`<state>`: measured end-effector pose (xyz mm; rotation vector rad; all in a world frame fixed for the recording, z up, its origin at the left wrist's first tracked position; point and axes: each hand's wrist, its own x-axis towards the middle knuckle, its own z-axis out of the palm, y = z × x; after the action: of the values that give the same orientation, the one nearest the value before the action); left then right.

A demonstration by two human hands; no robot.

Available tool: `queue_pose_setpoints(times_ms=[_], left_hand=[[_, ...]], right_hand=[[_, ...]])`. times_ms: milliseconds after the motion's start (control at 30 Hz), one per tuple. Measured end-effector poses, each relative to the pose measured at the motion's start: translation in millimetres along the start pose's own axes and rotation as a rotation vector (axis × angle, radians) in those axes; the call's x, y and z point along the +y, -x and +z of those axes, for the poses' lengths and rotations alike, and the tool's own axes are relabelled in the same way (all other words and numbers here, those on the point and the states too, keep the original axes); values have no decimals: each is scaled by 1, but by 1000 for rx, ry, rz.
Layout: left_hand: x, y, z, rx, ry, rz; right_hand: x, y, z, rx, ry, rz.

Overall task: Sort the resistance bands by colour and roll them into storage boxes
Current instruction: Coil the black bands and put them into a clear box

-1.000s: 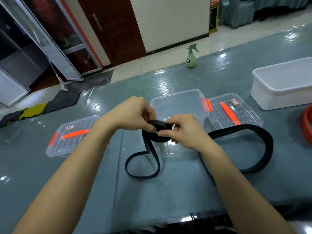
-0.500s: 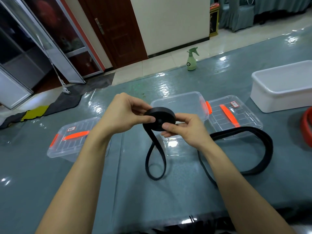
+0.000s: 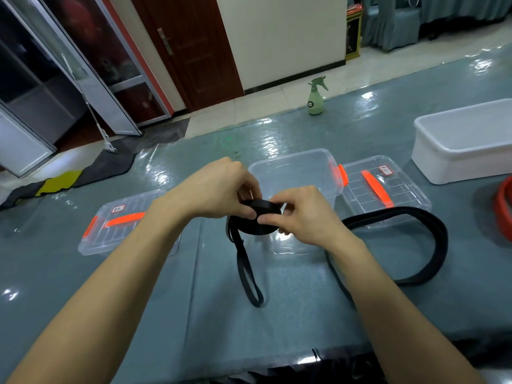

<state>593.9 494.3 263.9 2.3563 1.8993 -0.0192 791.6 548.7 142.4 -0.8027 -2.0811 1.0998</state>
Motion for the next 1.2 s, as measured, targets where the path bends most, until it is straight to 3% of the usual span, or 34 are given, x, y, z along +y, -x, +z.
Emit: queue_pose_setpoints(times_ms=[300,433,567,667,733,833,967,1100,1200], left_hand=[[-22,23,13,345,954,-74],[-17,18,15,417,1019,-66],[-22,18,16,360,1030,-106],[-23,19,14,323,975,-115],[-24,18,12,280,823,-115],[-20,11,9,186,363,-75],[-4,0,10,55,-118,-17],[-4,-2,10,-1,-274,21],[-6,-1,7,-22,-289,9]], right_hand=[[-12,-7,-29,263,-732,0],[-12,-9,-19,261,-863,11],[-5,-10,-13,212,-842,43],[3,-9,-16,98,-831,71],[7,-7,-21,-6,-640,103],[8,-2,-26,-6,-201,145],[-2,-4,-10,-63,-46,24],[-3,-7,5,9,164,-84],[-3,-10,5,-33,165,-60]])
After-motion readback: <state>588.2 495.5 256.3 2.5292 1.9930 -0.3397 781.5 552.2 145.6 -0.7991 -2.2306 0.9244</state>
